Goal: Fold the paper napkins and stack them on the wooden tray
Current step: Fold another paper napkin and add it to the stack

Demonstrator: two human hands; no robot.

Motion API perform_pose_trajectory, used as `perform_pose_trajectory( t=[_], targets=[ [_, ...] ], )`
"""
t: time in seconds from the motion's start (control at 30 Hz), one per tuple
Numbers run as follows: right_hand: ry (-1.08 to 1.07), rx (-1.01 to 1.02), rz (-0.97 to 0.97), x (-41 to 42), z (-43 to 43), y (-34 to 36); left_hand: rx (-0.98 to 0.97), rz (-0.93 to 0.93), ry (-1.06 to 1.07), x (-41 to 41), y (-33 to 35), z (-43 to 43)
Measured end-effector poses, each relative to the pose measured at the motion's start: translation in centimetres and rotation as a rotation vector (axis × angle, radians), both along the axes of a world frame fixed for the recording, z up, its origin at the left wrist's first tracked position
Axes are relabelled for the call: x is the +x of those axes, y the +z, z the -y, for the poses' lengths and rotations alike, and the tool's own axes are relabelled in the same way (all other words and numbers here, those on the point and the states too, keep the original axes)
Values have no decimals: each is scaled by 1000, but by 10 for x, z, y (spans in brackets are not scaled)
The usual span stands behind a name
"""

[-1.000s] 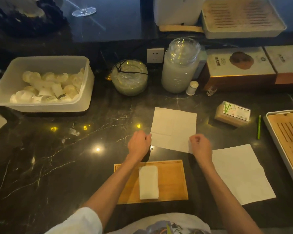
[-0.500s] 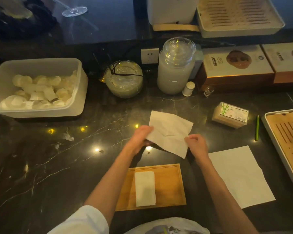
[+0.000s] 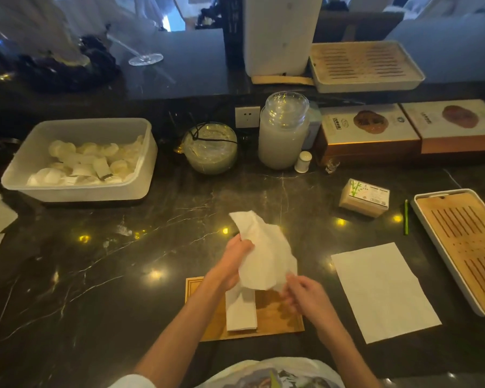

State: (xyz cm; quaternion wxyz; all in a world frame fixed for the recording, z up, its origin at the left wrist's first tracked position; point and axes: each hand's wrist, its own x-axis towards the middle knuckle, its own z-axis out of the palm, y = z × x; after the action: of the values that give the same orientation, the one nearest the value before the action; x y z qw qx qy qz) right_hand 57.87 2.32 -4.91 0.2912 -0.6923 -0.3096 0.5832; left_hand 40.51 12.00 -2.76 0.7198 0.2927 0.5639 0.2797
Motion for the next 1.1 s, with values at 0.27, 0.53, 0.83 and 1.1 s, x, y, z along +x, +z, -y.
perform_pose_trajectory(
  t=[0.27,0.53,0.83,1.1],
  targets=[
    [-92,99,-233,32,-11,2,-144,302,-27,-37,41,22],
    [-72,13,-559,11,-25,12,187,-116,-189,-76,47,37],
    [80,177,-248,30,-30,47,331,-154,-136,-94,52,45],
    [37,376,-14,23,-35,72,572,-250,-78,-88,62,42]
  ],
)
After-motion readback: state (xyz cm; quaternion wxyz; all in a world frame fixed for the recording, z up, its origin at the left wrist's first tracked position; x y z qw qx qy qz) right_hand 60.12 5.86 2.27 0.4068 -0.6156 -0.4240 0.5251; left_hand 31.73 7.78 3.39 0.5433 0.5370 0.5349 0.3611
